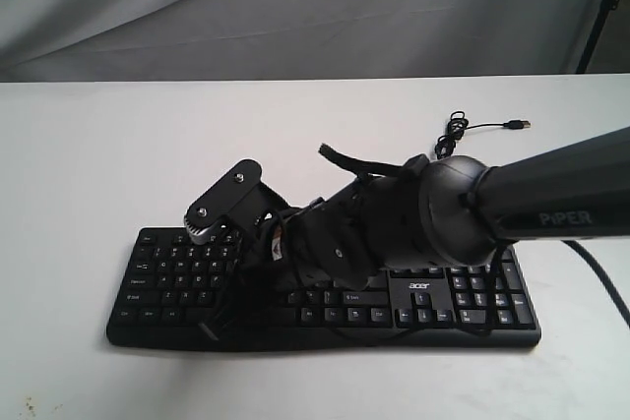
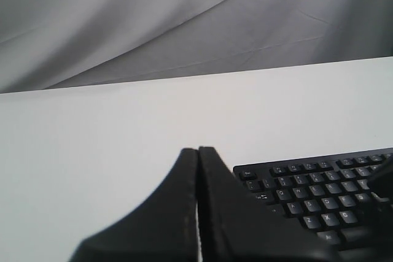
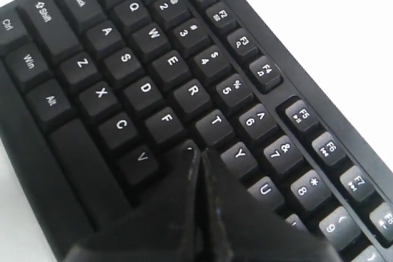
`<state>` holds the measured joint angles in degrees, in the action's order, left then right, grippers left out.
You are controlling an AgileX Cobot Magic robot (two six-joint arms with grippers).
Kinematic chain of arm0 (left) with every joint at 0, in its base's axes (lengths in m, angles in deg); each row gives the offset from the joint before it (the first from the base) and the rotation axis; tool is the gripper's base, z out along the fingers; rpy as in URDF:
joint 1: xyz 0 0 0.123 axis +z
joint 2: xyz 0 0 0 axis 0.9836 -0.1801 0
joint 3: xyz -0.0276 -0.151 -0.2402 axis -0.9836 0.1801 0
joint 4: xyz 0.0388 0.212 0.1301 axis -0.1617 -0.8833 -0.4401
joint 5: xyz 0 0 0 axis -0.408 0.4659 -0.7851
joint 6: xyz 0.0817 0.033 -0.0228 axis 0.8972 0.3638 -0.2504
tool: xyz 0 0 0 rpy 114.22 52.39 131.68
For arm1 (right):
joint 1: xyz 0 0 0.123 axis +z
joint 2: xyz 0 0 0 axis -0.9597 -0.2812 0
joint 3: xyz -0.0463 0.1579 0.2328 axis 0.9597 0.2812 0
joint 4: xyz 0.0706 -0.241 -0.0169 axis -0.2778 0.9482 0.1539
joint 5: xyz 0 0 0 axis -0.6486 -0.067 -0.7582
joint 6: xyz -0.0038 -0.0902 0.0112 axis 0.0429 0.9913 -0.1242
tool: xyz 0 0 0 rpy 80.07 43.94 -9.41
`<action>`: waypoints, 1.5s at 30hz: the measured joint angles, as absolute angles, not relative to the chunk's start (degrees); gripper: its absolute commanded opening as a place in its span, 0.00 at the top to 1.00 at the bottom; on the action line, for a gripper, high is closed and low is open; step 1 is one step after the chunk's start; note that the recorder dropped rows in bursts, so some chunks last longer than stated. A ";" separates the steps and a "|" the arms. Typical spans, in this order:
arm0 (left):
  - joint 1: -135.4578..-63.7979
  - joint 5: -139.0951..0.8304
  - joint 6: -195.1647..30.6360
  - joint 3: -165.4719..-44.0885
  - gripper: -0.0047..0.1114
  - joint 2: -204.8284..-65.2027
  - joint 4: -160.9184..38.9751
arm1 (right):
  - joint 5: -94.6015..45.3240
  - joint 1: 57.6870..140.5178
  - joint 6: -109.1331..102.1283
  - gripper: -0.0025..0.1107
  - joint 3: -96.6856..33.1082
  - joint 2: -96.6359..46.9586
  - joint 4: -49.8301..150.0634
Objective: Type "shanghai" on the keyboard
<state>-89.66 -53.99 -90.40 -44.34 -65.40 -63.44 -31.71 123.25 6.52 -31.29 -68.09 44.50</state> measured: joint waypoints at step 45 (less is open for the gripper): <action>-89.66 -53.99 -90.40 -44.34 0.96 -65.40 -63.44 | -40.60 128.94 7.07 0.98 -53.08 -79.62 44.61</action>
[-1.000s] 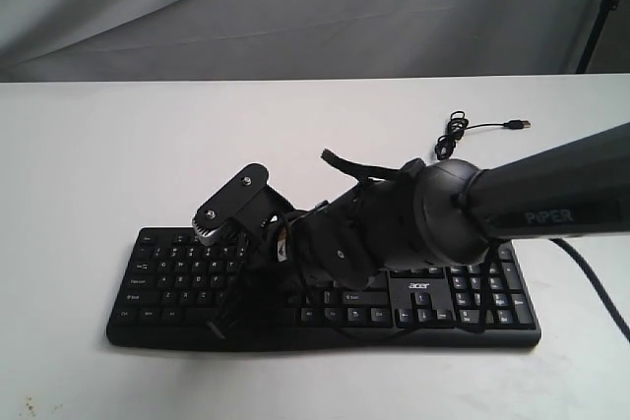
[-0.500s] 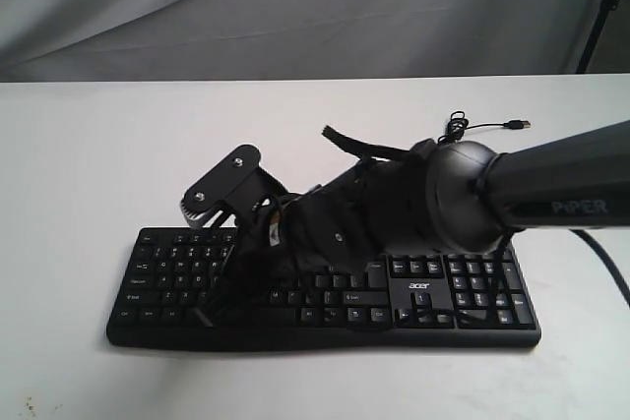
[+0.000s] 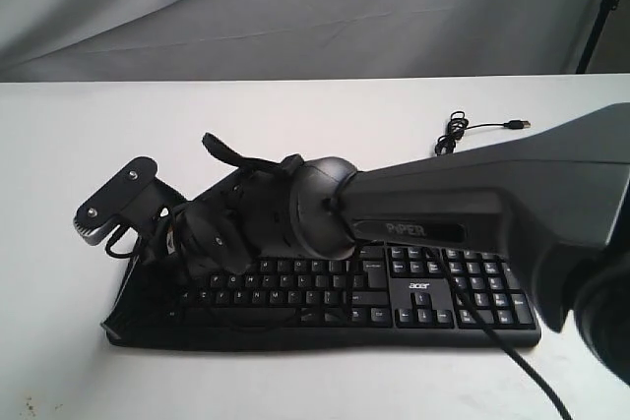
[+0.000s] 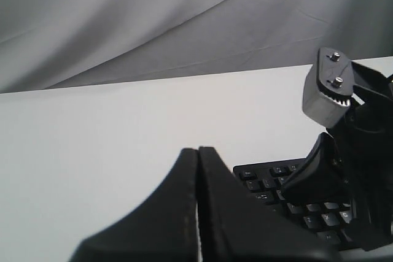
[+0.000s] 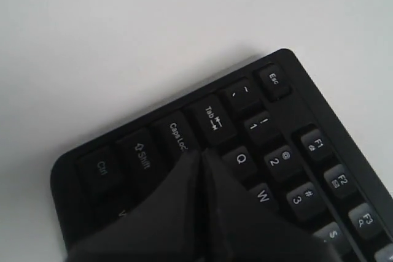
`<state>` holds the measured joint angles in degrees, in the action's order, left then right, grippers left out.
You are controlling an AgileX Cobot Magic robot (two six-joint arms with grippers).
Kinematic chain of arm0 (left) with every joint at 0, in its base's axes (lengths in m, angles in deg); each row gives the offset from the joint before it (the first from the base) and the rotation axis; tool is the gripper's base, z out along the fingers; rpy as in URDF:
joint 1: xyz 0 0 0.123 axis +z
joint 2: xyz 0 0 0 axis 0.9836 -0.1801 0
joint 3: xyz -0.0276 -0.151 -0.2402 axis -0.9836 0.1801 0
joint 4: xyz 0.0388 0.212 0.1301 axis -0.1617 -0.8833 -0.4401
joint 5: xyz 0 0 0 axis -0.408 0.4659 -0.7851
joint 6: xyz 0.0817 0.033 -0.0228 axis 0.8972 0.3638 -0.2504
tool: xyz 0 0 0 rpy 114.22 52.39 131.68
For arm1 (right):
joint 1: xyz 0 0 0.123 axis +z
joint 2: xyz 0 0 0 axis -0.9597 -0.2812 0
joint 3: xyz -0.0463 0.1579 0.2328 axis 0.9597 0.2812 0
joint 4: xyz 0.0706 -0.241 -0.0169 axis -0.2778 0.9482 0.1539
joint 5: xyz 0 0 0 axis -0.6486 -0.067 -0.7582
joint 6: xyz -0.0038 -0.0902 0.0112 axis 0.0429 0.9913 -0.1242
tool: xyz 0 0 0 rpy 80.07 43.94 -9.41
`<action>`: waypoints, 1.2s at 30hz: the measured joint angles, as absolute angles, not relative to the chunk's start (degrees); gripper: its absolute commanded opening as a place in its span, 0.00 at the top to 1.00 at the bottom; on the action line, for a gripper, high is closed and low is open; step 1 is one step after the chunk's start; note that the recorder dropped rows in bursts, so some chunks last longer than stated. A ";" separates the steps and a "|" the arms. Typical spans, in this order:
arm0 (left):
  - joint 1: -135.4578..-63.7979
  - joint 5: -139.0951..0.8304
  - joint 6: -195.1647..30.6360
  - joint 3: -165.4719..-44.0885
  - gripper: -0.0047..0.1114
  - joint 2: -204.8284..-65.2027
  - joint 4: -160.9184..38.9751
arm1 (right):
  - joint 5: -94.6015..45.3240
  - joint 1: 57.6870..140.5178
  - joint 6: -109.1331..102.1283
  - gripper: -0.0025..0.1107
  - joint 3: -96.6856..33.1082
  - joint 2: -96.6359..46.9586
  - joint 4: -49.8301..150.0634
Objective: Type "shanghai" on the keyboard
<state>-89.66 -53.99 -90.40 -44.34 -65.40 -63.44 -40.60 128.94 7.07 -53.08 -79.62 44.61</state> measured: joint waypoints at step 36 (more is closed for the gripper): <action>-89.66 -53.99 -90.40 -44.34 0.96 -65.40 -63.44 | -40.48 128.63 7.19 0.98 -53.08 -79.82 45.23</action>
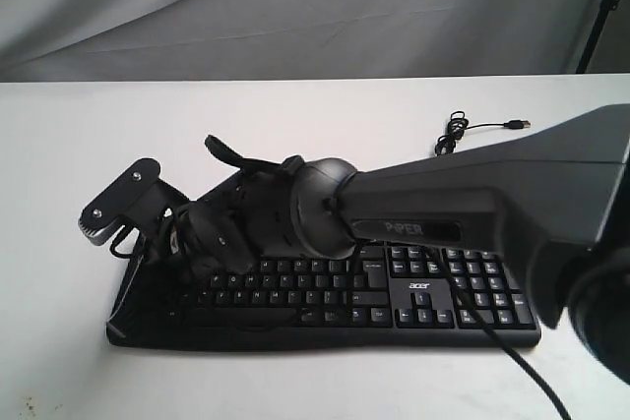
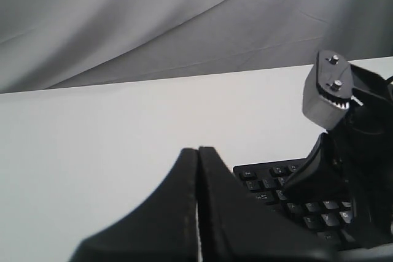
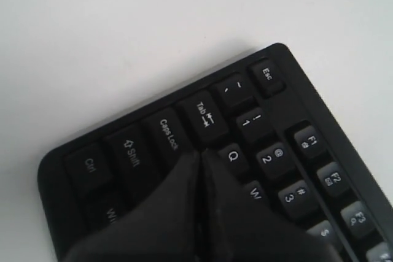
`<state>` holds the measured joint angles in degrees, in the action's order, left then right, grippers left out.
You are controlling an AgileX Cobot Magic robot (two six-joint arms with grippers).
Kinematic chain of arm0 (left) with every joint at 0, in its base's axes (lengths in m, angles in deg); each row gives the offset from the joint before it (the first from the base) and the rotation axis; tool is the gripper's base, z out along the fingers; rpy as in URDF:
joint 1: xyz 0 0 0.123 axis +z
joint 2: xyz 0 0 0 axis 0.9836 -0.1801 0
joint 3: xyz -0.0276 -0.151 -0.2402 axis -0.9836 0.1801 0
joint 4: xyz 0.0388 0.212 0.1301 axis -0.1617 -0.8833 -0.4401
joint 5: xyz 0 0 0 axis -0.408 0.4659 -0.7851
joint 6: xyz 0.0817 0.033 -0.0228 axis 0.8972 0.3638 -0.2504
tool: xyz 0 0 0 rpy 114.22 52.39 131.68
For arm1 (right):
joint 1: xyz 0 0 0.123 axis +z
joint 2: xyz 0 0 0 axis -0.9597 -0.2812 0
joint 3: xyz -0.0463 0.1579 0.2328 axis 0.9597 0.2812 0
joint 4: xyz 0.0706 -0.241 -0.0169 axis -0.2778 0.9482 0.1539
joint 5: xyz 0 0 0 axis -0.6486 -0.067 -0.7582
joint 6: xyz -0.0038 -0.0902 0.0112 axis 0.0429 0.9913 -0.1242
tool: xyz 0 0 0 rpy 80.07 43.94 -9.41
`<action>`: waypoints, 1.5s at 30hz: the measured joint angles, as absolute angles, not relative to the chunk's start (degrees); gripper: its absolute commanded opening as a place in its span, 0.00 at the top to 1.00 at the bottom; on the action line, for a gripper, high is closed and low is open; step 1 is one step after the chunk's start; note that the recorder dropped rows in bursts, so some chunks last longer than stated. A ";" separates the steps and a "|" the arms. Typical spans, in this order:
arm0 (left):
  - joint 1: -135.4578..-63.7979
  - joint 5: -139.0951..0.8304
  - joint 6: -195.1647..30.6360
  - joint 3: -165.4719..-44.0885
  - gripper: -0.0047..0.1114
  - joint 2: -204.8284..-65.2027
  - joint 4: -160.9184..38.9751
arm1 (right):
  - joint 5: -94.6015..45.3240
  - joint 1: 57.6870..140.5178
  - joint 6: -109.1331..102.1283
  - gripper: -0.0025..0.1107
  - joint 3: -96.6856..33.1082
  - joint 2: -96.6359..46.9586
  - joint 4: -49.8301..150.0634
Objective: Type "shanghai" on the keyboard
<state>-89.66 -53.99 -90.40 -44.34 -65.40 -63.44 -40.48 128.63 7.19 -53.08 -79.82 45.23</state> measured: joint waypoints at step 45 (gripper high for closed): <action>-89.66 -53.99 -90.40 -44.34 0.96 -65.40 -63.44 | -27.12 118.23 6.37 0.98 -26.41 -66.29 43.32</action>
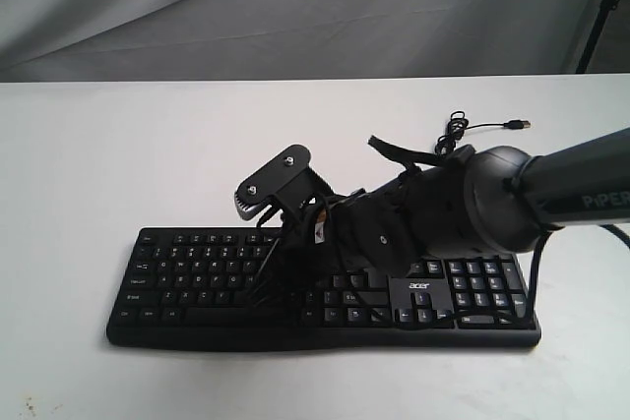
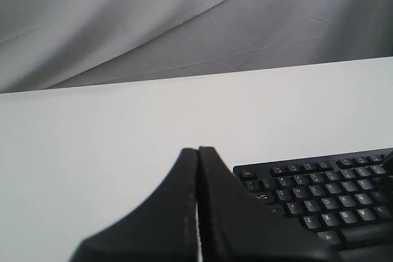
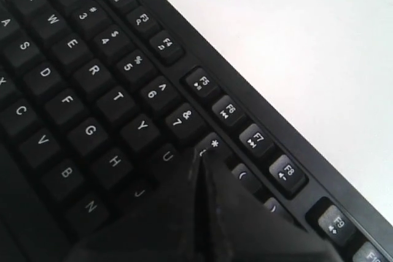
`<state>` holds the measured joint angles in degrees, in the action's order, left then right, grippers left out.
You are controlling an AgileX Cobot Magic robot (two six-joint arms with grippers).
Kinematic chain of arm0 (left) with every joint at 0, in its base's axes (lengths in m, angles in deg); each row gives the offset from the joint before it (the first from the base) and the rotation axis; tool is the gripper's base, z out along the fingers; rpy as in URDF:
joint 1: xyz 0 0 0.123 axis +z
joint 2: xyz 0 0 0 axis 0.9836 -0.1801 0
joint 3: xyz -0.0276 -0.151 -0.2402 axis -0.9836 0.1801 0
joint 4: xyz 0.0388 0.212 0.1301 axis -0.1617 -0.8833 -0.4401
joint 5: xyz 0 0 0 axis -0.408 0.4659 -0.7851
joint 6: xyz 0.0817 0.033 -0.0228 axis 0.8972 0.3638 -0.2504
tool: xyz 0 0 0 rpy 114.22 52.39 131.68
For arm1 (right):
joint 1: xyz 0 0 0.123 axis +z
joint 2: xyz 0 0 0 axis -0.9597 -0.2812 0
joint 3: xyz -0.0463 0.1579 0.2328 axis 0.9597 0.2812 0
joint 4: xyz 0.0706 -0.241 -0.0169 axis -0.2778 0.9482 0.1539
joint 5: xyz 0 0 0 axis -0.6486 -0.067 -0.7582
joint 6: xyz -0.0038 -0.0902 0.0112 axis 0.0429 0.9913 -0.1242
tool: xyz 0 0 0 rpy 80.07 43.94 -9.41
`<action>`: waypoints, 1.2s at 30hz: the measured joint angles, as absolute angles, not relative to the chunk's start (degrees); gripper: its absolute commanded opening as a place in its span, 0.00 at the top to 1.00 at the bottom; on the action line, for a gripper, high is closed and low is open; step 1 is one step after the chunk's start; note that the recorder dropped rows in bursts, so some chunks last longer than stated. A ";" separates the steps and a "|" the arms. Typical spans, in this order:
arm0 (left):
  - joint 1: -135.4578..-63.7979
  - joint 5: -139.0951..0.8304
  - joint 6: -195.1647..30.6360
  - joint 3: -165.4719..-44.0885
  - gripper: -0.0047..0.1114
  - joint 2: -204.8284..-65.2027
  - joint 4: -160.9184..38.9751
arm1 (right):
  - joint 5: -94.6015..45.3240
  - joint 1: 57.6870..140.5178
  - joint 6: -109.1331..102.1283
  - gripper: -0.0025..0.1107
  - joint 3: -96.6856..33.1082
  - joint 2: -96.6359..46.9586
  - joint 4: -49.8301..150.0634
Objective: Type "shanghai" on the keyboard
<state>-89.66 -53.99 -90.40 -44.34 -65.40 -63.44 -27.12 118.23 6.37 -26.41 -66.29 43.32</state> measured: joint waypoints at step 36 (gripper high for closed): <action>-89.66 -53.99 -90.40 -44.34 0.96 -65.40 -63.44 | -29.10 118.50 6.37 0.98 -26.41 -63.10 43.53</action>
